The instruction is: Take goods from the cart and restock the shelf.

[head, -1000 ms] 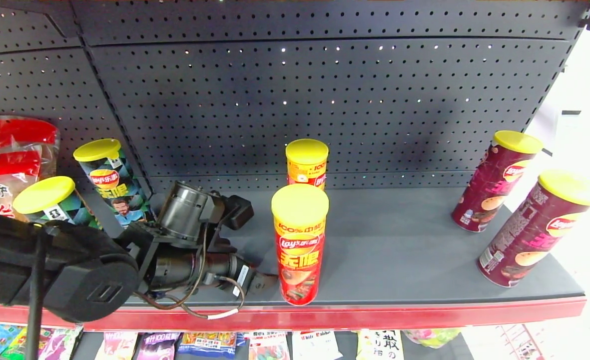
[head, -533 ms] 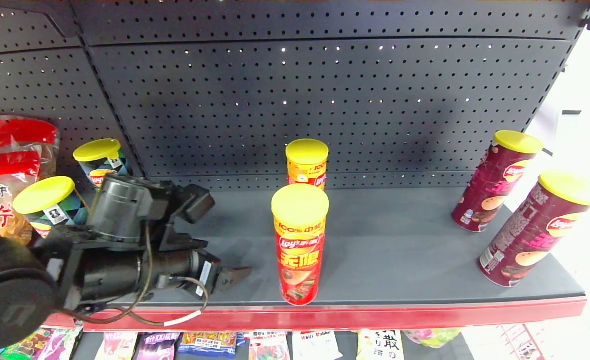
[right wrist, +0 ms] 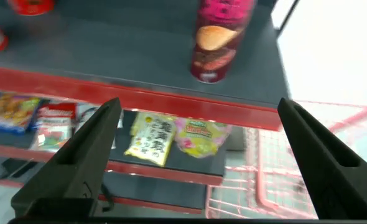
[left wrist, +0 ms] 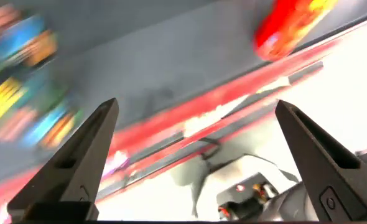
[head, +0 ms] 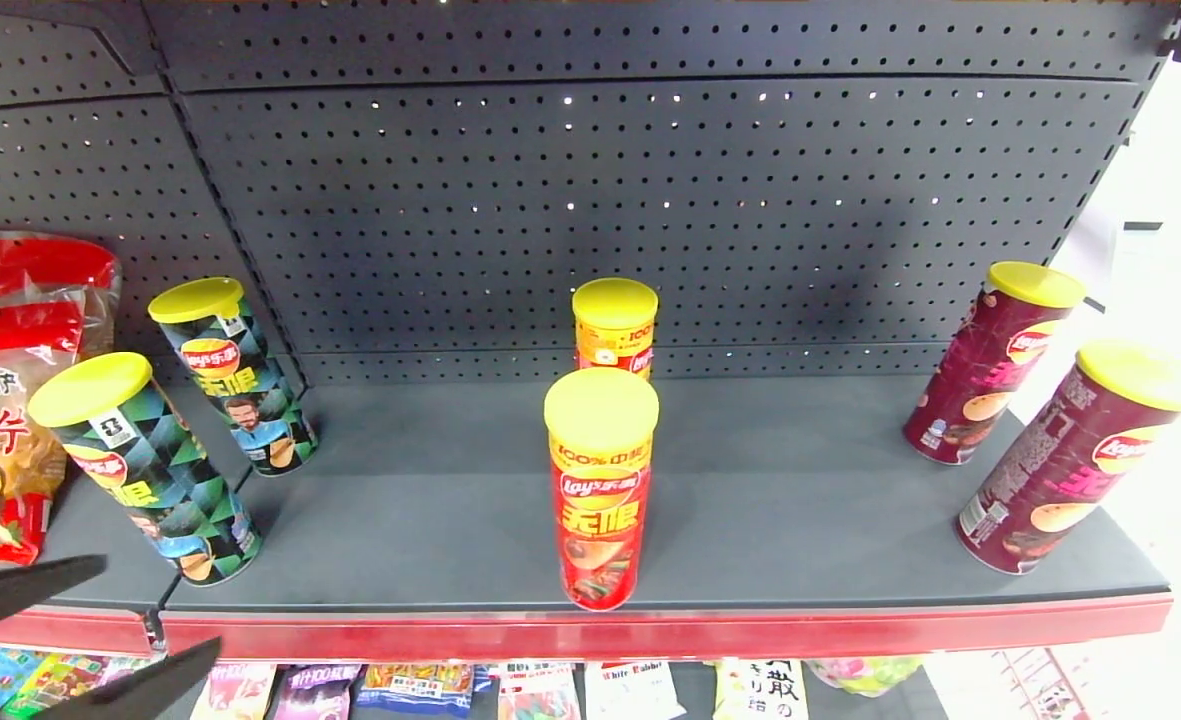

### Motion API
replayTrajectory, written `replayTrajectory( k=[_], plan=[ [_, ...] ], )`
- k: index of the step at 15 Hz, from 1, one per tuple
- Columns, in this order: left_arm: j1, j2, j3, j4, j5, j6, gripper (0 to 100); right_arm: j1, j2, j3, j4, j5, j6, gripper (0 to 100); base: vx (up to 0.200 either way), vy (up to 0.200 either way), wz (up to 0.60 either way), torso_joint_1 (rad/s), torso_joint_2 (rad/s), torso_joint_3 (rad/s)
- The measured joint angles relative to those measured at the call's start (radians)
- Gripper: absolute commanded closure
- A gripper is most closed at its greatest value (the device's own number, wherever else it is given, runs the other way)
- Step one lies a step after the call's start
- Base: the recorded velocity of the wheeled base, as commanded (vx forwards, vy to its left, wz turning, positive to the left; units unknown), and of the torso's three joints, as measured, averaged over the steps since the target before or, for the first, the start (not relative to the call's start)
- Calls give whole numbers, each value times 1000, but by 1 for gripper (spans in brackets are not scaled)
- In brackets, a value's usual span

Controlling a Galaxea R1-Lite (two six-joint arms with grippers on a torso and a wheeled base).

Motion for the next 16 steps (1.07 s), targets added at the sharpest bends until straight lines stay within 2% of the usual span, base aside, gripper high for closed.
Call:
replayTrajectory(
  k=[2, 4, 6, 7, 10, 13, 14, 15, 16],
  plan=[
    [57, -217, 6, 171, 84, -27, 0, -43, 21, -11, -1, -31, 1, 0, 0, 0, 0, 0, 0, 0],
    [120, -387, 52, 260, 260, -64, 0, -99, 10, 2, -1, -27, 3, 0, 0, 0, 0, 0, 0, 0],
    [159, -485, 144, 207, 363, -85, 0, -124, -41, 54, -1, -24, 5, 0, 0, 0, 0, 0, 0, 0],
    [190, -511, 177, 195, 383, -90, 0, -127, -76, 77, 0, -23, 5, 0, 0, 0, 0, 0, 0, 0],
    [352, -537, 243, 175, 382, -96, 0, -134, -173, 149, -5, -57, 44, 0, 0, 0, 0, 0, 0, 0],
    [399, -590, 318, 175, 356, -71, 0, -136, -203, 177, -12, -129, 83, 0, 0, 0, 0, 0, 0, 0],
    [398, -628, 333, 175, 321, -64, 0, -136, -207, 180, -12, -129, 99, 0, 0, 0, 0, 0, 0, 0],
    [393, -670, 348, 153, 226, -63, 0, -136, -211, 184, -15, -107, 103, 0, 0, 0, 0, 0, 0, 0],
    [390, -698, 365, 90, 145, -63, 0, -135, -214, 188, -21, -82, 101, 0, 0, 0, 0, 0, 0, 0]
  ],
)
